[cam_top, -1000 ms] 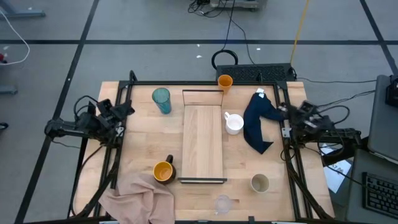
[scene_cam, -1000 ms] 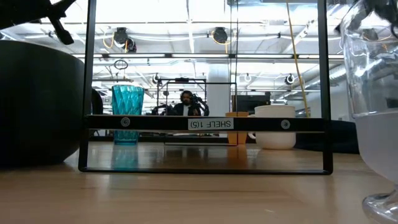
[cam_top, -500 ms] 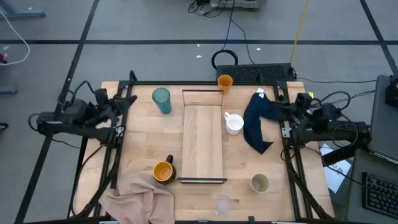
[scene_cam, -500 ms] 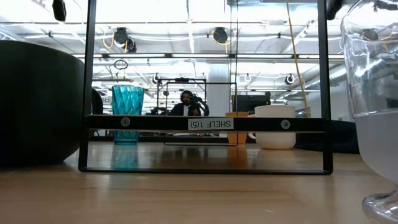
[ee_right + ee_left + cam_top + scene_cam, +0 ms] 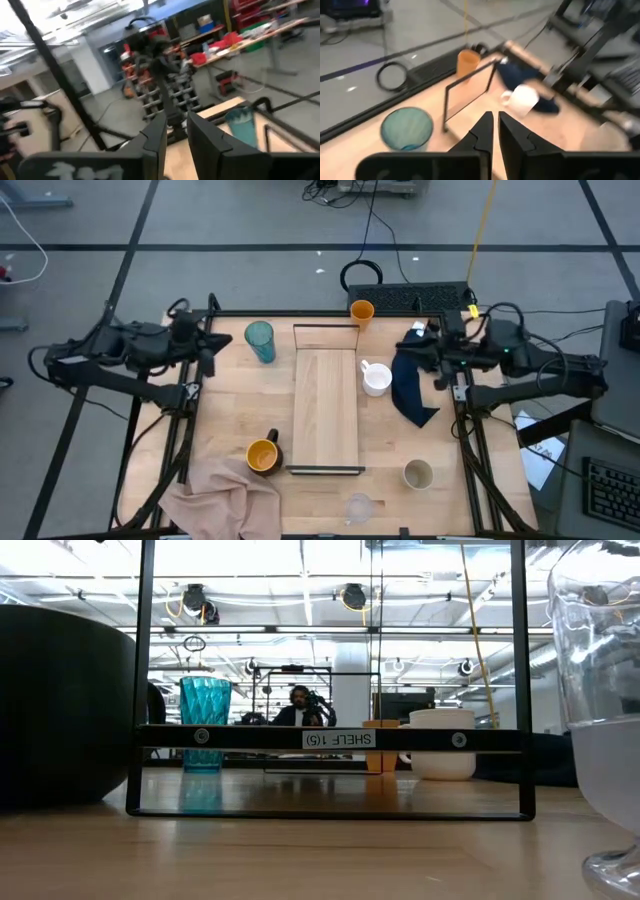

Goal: Stack small to large cups/mugs on shelf
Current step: Put the blue cup on the shelf

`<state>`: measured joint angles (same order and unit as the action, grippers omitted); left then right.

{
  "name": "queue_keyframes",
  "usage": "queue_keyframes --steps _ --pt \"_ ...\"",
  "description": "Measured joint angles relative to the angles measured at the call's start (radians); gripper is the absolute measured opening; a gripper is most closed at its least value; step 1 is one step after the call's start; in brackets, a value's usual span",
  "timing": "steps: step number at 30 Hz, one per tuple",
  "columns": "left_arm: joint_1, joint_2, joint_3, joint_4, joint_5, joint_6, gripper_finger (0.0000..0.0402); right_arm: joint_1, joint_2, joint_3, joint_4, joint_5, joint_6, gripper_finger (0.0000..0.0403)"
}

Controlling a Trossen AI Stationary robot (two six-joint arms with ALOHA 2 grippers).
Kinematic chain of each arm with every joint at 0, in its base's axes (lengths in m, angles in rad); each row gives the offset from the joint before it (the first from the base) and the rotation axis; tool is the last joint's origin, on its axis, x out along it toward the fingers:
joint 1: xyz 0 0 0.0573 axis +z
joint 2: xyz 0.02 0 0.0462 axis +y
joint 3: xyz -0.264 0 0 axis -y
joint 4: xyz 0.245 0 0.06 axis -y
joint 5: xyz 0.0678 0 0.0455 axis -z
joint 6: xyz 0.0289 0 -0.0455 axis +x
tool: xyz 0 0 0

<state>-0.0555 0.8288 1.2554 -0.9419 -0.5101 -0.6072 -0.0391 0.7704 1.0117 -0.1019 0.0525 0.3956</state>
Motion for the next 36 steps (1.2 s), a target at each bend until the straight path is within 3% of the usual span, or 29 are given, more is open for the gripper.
queue_keyframes --steps 4,13,16,21,30,36 --pt "0.027 0.105 0.101 -0.093 0.047 0.066 0.0044 0.0 0.029 0.018 0.024 0.002 0.001 0.0068" --pt "0.096 0.294 0.215 -0.285 0.074 0.145 0.019 0.007 0.027 0.018 0.001 -0.007 0.064 0.0068" --pt "0.155 0.332 0.215 -0.35 0.184 0.165 0.0217 0.016 0.029 0.018 -0.061 -0.027 0.067 0.0068" --pt "0.3 0.377 0.214 -0.427 0.502 0.322 0.0219 0.015 0.041 0.018 -0.123 -0.028 0.096 0.0068" --pt "0.554 0.467 0.214 -0.481 0.598 0.635 0.0203 0.015 0.053 0.018 -0.118 -0.028 0.091 0.0069" --pt "0.613 0.574 0.214 -0.473 0.65 0.806 0.0202 0.015 0.055 0.018 -0.13 -0.031 0.138 0.0069"
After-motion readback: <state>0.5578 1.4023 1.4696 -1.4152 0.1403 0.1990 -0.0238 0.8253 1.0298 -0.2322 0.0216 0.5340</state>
